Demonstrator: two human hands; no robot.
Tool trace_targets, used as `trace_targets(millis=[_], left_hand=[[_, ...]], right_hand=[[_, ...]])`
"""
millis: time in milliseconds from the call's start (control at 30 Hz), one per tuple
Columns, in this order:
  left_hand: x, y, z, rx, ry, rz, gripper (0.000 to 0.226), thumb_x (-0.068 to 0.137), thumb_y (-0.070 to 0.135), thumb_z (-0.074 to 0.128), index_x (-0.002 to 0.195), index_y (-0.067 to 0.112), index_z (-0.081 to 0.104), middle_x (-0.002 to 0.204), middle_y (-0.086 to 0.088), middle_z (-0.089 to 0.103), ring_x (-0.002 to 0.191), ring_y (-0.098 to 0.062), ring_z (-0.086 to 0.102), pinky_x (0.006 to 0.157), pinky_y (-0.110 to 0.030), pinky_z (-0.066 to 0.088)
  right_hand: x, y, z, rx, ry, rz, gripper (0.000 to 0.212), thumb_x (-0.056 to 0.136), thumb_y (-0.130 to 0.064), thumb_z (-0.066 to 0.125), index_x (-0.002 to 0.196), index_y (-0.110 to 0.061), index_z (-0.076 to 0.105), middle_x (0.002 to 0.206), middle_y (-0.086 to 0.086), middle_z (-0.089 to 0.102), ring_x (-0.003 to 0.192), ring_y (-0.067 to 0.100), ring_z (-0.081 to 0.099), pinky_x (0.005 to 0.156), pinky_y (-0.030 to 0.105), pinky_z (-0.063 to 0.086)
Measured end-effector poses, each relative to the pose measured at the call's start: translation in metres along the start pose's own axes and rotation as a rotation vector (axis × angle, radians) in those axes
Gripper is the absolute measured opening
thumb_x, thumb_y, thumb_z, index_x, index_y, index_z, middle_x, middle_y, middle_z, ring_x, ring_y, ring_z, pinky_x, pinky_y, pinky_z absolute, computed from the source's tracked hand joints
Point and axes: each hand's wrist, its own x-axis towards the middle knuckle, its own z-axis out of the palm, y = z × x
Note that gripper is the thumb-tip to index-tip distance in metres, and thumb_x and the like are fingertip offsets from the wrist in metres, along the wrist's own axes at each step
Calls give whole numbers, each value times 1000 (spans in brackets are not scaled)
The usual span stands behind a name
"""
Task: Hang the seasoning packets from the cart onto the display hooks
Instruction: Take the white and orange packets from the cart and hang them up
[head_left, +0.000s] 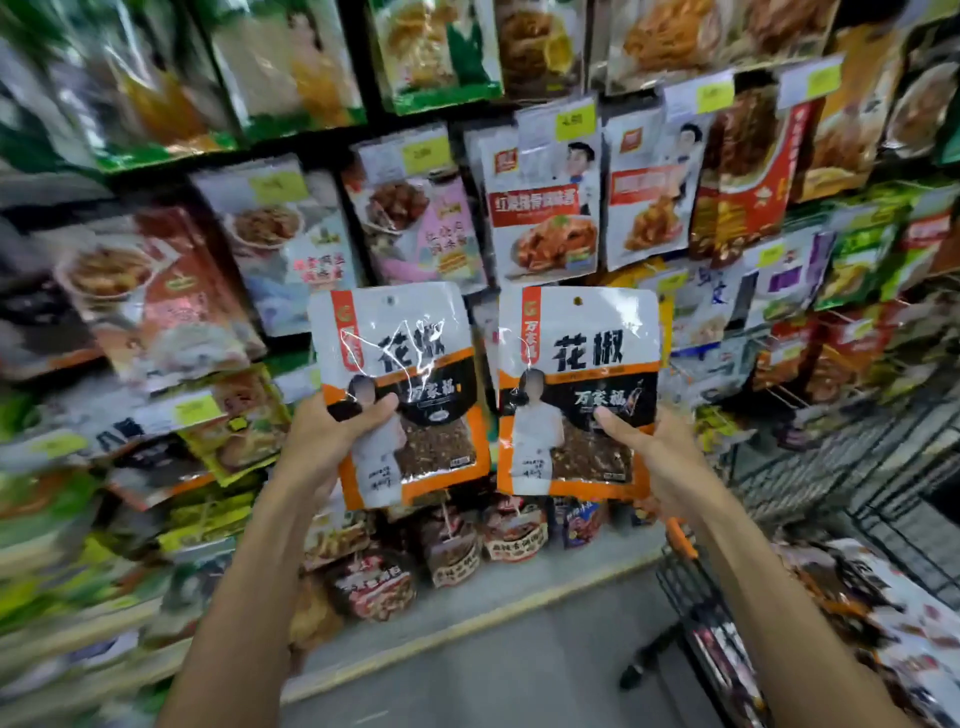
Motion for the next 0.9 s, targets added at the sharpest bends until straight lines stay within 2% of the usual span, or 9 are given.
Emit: trace_targets(millis=[100, 200, 300, 400, 467, 567, 733, 833, 900], left_hand=[[-21, 8, -71, 16, 72, 40, 41, 74, 23, 75, 105, 0, 60, 76, -1, 66, 80, -20, 66, 81, -43, 56], [-45, 17, -143, 34, 133, 76, 31, 74, 27, 74, 91, 11, 55, 81, -12, 56, 81, -30, 61, 79, -54, 52], [-66, 26, -216, 26, 199, 127, 25, 73, 23, 75, 77, 10, 53, 66, 5, 61, 70, -15, 64, 69, -37, 49], [-82, 33, -283, 34, 215, 161, 27, 76, 22, 75, 93, 8, 58, 88, -10, 58, 86, -27, 61, 80, -49, 49], [-89, 38, -323, 25, 211, 171, 33, 76, 25, 75, 100, 7, 60, 93, -13, 59, 90, -32, 62, 82, -52, 50], [-94, 41, -369, 13, 193, 166, 39, 64, 39, 79, 81, 18, 51, 80, -10, 50, 76, -26, 51, 73, -44, 43], [-85, 33, -414, -36, 180, 155, 57, 55, 47, 84, 92, 18, 51, 97, -7, 52, 89, -24, 52, 81, -38, 42], [-70, 25, -425, -78, 213, 152, 62, 56, 47, 82, 110, 21, 63, 113, 5, 69, 108, -17, 62, 95, -37, 47], [-56, 20, -428, -119, 208, 136, 72, 61, 48, 79, 125, 24, 58, 123, 6, 65, 119, -17, 56, 105, -42, 41]], right_hand=[[-8, -15, 67, -40, -123, -25, 30, 78, -39, 72, 105, -28, 65, 103, -18, 73, 98, -3, 66, 72, 10, 50], [-19, -29, 137, -56, -228, -54, 36, 71, -48, 74, 101, -31, 67, 100, -20, 73, 95, -4, 66, 72, 13, 49], [-34, -39, 209, -45, -262, -74, 36, 65, -50, 74, 95, -30, 71, 94, -17, 74, 96, 4, 67, 79, 24, 46], [-56, -51, 273, -50, -295, -110, 21, 65, -51, 73, 84, -42, 73, 86, -18, 74, 85, -5, 67, 77, 24, 44], [-68, -56, 309, -61, -285, -135, 27, 68, -52, 73, 86, -32, 73, 89, -3, 73, 86, 3, 68, 77, 26, 46], [-79, -61, 350, -67, -332, -157, 23, 70, -51, 71, 86, -35, 74, 88, -5, 73, 81, 0, 67, 80, 26, 48], [-76, -67, 392, -89, -337, -86, 96, 61, -60, 73, 138, -9, 45, 134, 3, 55, 128, 24, 48, 109, 49, 37], [-68, -72, 407, -96, -323, -59, 102, 61, -59, 74, 142, -7, 41, 142, 11, 49, 133, 31, 44, 110, 54, 36], [-61, -75, 413, -73, -327, -96, 84, 61, -54, 74, 130, -10, 54, 130, 8, 61, 124, 27, 54, 106, 53, 41]])
